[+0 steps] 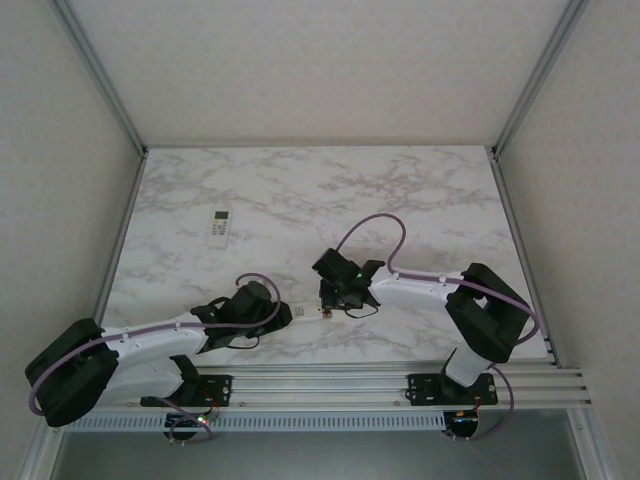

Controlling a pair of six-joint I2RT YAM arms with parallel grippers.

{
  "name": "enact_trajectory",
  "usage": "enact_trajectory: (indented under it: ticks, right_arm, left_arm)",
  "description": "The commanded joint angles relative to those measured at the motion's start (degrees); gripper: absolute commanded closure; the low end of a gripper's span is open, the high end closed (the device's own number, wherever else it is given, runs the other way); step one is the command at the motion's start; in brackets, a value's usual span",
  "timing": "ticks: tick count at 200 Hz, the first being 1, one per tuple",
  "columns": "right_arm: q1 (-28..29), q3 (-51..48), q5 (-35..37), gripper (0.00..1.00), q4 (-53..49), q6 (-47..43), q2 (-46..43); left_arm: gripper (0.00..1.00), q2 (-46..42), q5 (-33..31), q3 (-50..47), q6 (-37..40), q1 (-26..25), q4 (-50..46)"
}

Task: Load the batteries into the remote control

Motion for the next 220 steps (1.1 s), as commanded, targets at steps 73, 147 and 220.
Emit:
enact_trajectory:
  ticks: [73, 147, 220]
  right_arm:
    - [0.0, 2.0, -0.9, 0.84, -1.5, -0.2, -0.9]
    - [0.0, 2.5, -1.0, 0.82, -0.9, -0.2, 0.0]
    - [-0.1, 1.8, -1.2, 0.87, -1.1, -0.1, 1.9]
  left_arm:
    - [0.55, 2.4, 3.3, 0.1, -0.7, -1.5, 5.0]
    - [0.55, 2.1, 3.1, 0.2, -0.8, -1.4, 4.7]
    - [0.55, 2.3, 2.8, 0.3, -0.6, -1.5, 4.5]
